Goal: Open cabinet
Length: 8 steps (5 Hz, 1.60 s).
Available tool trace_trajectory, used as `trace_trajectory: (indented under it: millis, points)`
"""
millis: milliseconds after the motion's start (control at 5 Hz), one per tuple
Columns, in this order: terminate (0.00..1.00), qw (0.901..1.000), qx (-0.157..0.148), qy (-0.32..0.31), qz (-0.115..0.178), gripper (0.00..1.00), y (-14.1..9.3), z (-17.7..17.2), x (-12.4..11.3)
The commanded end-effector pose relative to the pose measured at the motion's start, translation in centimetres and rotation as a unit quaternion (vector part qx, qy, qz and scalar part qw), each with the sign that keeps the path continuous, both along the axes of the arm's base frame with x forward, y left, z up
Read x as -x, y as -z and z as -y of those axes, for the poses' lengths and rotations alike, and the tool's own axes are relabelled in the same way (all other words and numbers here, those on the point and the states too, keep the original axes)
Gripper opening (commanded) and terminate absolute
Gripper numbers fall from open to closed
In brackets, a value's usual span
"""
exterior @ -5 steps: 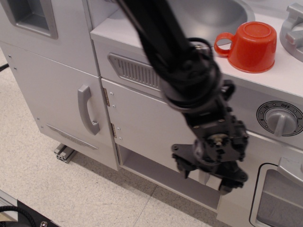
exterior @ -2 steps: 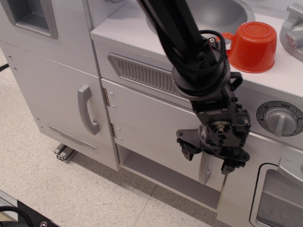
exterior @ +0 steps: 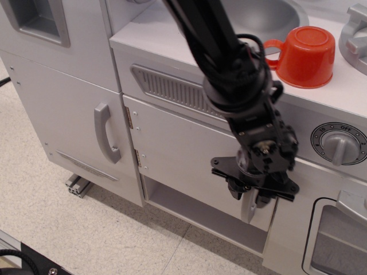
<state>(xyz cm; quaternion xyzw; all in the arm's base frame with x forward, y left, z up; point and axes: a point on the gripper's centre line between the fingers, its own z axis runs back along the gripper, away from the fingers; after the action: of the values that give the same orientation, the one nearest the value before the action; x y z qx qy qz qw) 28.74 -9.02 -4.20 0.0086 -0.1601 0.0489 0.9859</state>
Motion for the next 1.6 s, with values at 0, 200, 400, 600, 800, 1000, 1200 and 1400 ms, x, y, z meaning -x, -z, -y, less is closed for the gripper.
trace_trajectory:
  millis: [0,200,400,600,800,1000,1200,1400]
  points:
    - [0.00,0.9996,0.000,0.024,0.017,0.00,-1.0,-0.2,0.6]
    - [0.00,0.9989,-0.007,0.045,0.011,0.00,-1.0,-1.2,2.4]
    - [0.00,0.9976,-0.018,0.066,-0.006,0.00,-0.8,-3.0,4.4]
    - [0.00,0.9963,-0.031,0.080,-0.014,1.00,-1.8,-4.4,5.8]
    - [0.00,0.9917,-0.035,0.119,-0.035,1.00,-4.1,-5.2,6.5]
    - [0.00,0.9899,-0.016,0.133,-0.046,1.00,-8.1,-5.4,5.9]
    - [0.00,0.9942,0.005,0.106,-0.015,1.00,-10.3,-4.1,4.6]
    - [0.00,0.9951,0.031,0.092,0.019,1.00,-11.1,-2.4,3.0]
